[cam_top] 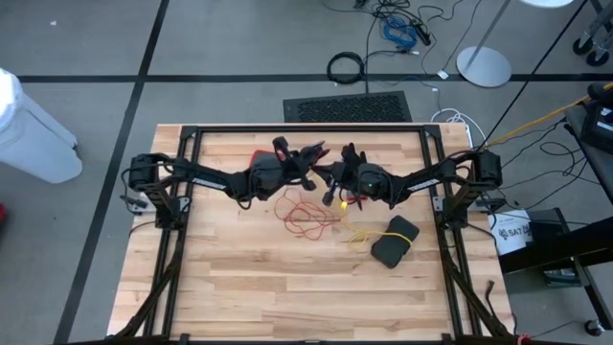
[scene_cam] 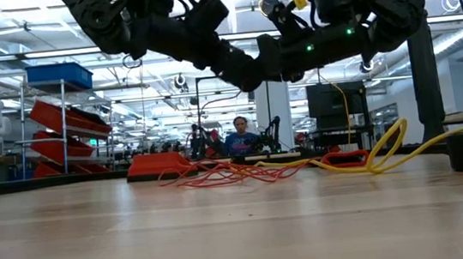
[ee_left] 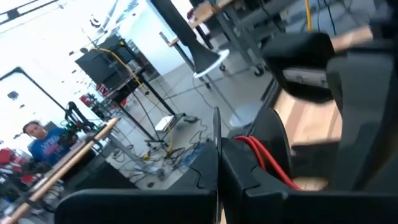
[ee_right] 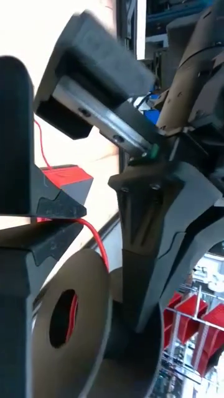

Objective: Coil cords
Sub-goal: Coil the red wire onto spool

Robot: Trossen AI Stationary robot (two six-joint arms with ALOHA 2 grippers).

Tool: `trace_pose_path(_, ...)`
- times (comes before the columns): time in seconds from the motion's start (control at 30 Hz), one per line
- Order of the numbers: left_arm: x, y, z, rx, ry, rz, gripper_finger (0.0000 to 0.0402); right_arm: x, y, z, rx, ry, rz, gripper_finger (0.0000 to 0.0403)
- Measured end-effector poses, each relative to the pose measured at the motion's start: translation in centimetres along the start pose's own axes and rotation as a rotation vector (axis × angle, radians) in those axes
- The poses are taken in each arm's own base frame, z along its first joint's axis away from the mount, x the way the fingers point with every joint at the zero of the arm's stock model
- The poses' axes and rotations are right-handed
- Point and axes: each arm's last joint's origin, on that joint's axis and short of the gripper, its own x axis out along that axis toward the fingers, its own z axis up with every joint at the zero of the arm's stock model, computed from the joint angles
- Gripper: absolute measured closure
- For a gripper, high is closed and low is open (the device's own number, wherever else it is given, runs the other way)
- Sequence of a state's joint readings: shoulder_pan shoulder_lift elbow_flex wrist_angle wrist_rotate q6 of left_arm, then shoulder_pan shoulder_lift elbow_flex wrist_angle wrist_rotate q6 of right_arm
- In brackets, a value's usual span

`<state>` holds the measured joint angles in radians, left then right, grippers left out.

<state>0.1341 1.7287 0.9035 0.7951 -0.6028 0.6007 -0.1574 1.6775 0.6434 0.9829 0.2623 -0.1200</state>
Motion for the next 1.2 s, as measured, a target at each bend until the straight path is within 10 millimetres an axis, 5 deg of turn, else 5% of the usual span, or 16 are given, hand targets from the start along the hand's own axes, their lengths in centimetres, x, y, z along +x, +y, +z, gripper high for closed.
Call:
trace_pose_path(0.53,0.4,0.9,0.6,-0.307,-0.134,-0.058,0.0401,-0.1,0.2,0.6,-0.088,-0.046,-0.076,0.0401)
trace_pose_path(1.2,-0.2,3.8,2.5,-0.43,-0.292,-0.119,0.0402,-0.1,0.3,0.6,-0.116,-0.05,-0.045,0.0374)
